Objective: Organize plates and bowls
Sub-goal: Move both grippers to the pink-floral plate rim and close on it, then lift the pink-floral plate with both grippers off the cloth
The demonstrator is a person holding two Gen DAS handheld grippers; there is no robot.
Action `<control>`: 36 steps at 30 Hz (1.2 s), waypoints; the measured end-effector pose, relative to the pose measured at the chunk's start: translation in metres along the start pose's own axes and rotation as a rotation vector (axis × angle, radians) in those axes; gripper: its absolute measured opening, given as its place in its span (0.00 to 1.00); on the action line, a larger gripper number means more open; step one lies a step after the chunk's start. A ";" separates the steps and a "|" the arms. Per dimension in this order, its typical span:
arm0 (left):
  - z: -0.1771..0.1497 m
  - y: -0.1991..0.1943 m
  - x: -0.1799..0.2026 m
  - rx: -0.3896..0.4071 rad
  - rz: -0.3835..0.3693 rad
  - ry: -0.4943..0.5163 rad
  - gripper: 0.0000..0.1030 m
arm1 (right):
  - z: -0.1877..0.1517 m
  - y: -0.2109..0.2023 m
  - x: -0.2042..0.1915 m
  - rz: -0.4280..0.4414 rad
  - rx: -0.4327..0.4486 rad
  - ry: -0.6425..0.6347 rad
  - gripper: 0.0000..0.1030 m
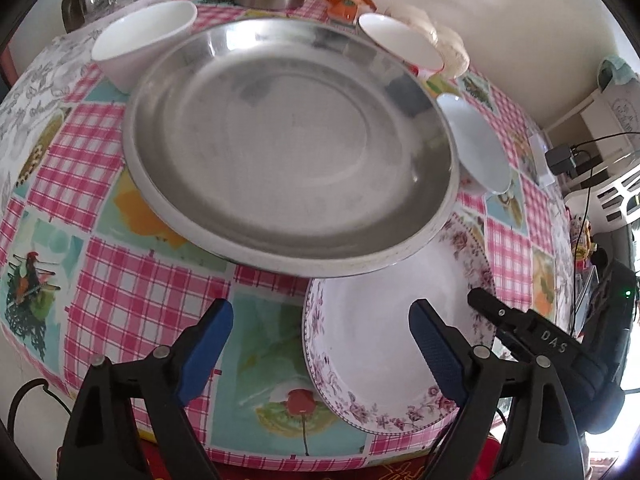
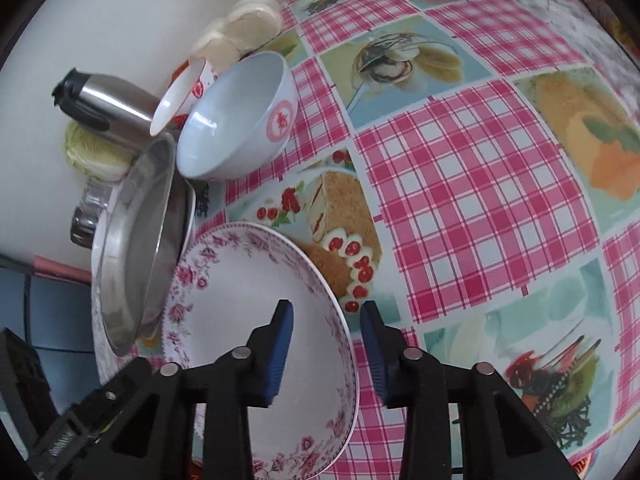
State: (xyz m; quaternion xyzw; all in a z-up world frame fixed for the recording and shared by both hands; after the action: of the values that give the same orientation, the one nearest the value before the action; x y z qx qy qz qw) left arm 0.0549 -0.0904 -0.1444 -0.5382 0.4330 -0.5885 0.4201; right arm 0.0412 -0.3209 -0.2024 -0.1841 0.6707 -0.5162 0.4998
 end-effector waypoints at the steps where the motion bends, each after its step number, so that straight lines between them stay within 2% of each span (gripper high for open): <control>1: 0.000 0.003 0.001 -0.010 -0.004 -0.001 0.87 | 0.000 0.001 0.000 0.009 -0.001 0.001 0.31; 3: 0.001 0.010 0.001 -0.034 -0.019 -0.006 0.64 | 0.000 0.003 -0.001 0.023 -0.010 0.002 0.26; 8: 0.003 0.024 -0.003 -0.085 -0.048 -0.049 0.54 | 0.002 0.005 0.000 0.025 -0.010 0.016 0.15; 12: 0.003 0.034 -0.005 -0.118 -0.061 -0.067 0.45 | 0.001 -0.001 0.009 0.044 -0.014 0.027 0.15; 20: 0.006 0.033 -0.006 -0.115 -0.055 -0.053 0.44 | 0.001 0.001 0.003 0.019 -0.013 0.012 0.15; 25: 0.002 0.039 0.004 -0.129 -0.077 -0.023 0.36 | 0.002 0.004 -0.001 0.004 -0.016 0.006 0.15; 32: -0.002 0.048 0.027 -0.154 -0.108 0.038 0.33 | 0.003 -0.007 0.017 -0.011 0.000 0.039 0.15; 36: -0.003 0.052 0.040 -0.157 -0.102 0.075 0.33 | 0.005 -0.015 0.032 -0.006 0.013 0.071 0.15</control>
State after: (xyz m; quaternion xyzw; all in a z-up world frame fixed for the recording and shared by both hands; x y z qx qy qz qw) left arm 0.0506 -0.1427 -0.1839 -0.5682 0.4654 -0.5932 0.3297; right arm 0.0273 -0.3536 -0.2049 -0.1647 0.6841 -0.5282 0.4753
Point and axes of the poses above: each gripper's, at about its wrist camera, not at the fingertips, and y roughly the way its jaws point, x to its right, z to its top, the point moved 5 cm from there along y, roughly the way its jaws point, and after that the axes turned 11 degrees about -x, right-handed, at the moved point
